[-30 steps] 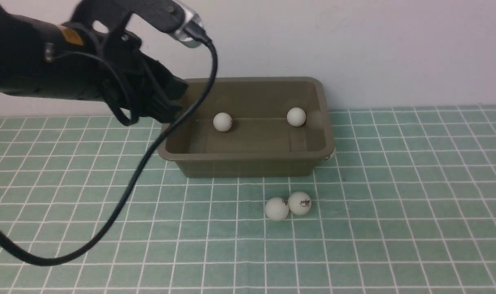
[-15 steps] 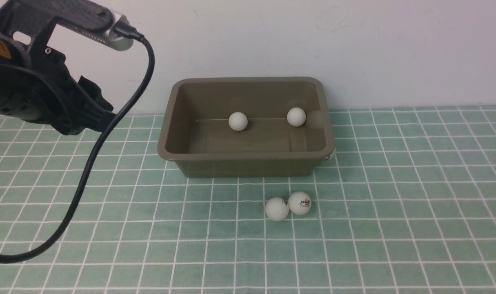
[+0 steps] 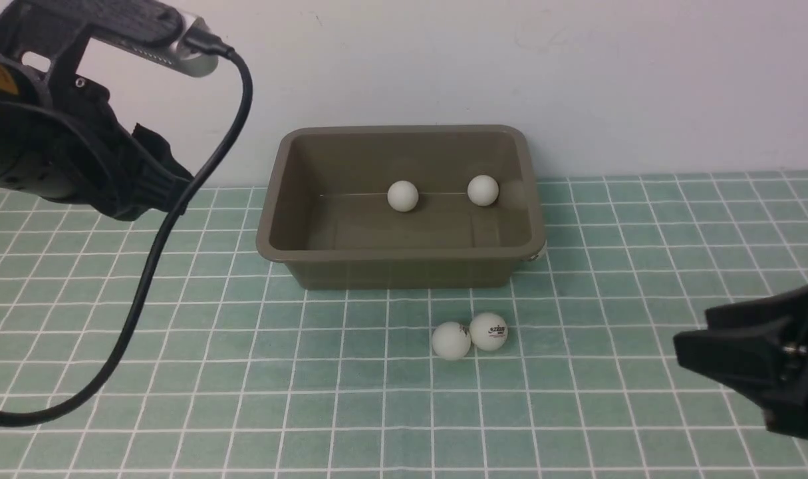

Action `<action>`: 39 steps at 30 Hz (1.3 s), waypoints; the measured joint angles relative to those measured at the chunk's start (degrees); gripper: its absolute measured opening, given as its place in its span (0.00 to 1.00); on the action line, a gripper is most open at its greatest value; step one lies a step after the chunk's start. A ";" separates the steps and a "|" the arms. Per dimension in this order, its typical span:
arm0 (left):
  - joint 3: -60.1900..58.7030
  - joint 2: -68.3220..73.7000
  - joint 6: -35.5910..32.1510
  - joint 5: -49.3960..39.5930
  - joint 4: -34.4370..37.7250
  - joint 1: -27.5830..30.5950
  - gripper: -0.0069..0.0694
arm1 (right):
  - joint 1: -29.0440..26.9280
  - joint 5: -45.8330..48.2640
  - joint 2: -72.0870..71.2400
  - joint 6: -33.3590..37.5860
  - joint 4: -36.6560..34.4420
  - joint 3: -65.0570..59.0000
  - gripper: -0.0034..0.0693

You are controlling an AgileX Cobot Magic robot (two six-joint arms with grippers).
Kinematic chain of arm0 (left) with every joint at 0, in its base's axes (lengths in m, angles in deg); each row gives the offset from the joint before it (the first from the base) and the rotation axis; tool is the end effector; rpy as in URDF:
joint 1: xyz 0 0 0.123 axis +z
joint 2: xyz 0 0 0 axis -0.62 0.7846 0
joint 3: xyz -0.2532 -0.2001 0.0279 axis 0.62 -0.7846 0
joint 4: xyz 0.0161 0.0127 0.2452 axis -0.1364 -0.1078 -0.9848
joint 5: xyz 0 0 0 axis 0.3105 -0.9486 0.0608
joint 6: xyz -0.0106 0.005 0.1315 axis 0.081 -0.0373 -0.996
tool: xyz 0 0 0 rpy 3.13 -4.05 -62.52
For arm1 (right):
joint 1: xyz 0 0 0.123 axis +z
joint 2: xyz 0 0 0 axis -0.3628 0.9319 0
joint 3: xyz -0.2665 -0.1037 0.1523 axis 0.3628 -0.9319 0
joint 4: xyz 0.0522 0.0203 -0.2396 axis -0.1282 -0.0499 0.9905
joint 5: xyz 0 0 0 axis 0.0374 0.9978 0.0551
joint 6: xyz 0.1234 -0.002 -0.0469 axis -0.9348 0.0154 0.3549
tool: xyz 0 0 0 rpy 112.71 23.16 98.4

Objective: Put the table tennis balls in the box on the green coffee tablecloth.
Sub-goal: 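Reach for and grasp a ping pong ball on the table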

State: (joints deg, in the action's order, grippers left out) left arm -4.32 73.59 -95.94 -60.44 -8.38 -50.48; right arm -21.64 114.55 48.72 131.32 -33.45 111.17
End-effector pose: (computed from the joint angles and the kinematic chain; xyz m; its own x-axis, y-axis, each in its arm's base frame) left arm 0.2621 -0.0773 0.3801 -0.6424 0.2620 -0.7202 0.3970 0.9176 -0.0202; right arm 0.2210 0.0867 0.2966 -0.5664 -0.3280 -0.7561 -0.7025 0.6718 0.2349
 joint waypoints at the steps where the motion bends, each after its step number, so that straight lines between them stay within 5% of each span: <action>1: 0.00 0.17 -1.25 0.00 1.83 0.00 0.48 | 0.07 0.42 1.02 0.00 0.06 1.84 0.48; 10: -0.05 1.65 -19.08 -0.29 17.12 0.00 0.48 | 6.85 0.64 5.25 -1.68 6.35 9.99 0.48; 15: -0.05 1.70 -23.63 -0.29 21.08 0.00 0.48 | 12.14 -1.93 10.04 -5.57 10.07 11.17 0.48; 26: -0.05 1.70 -24.99 -0.32 21.78 0.00 0.48 | 16.48 -5.69 21.06 -8.83 11.63 15.74 0.49; 39: -0.05 1.70 -25.11 -2.69 21.71 0.00 0.48 | 16.59 -8.77 30.38 -11.04 10.74 19.52 0.71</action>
State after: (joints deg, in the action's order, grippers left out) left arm -4.37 75.28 -121.05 -63.14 13.33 -50.48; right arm -5.06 105.78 79.10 120.28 -22.72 130.70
